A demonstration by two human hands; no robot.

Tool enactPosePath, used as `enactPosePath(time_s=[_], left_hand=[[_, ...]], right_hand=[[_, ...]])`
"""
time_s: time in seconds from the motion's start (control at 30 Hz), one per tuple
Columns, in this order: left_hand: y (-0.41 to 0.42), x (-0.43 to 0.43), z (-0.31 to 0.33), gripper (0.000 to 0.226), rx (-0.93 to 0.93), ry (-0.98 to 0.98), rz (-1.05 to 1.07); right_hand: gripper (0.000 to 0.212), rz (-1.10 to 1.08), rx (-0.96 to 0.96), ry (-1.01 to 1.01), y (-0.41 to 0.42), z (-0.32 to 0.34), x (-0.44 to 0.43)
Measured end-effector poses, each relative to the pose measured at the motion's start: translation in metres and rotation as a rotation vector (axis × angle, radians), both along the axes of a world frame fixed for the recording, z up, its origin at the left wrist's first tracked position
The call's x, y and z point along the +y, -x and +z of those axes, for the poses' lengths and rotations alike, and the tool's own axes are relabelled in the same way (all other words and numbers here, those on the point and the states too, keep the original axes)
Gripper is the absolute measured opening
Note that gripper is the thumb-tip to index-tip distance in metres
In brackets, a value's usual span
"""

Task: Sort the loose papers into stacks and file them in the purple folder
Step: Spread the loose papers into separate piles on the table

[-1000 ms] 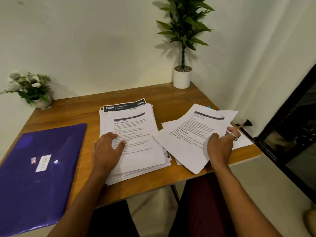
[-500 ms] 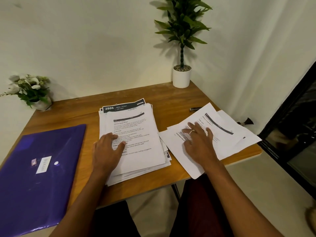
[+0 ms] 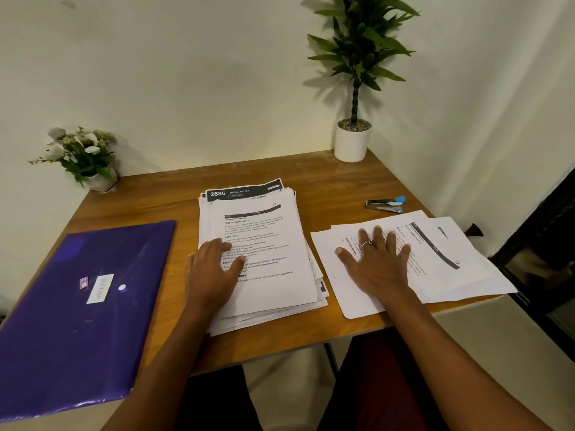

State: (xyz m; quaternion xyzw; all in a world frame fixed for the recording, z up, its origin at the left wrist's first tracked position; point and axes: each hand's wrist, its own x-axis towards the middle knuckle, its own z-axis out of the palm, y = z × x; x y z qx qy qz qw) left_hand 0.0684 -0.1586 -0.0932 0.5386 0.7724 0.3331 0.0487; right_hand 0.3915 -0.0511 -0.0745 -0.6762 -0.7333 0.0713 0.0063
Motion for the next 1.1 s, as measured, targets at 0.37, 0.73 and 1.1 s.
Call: enactPosePath(time_s=[0.37, 0.73, 1.1], left_hand=[[0.002, -0.005, 0.003, 0.041, -0.150, -0.072, -0.021], [0.006, -0.013, 0.007, 0.037, -0.569, -0.248, 0.000], [0.006, -0.015, 0.010, 0.037, -0.606, -0.297, 0.013]], right_hand=[[0.060, 0.114, 0.819, -0.003, 0.097, 0.041, -0.014], [0.042, -0.041, 0.935, -0.004, 0.122, 0.028, -0.004], [0.052, -0.068, 1.016, 0.089, 0.117, 0.032, 0.004]])
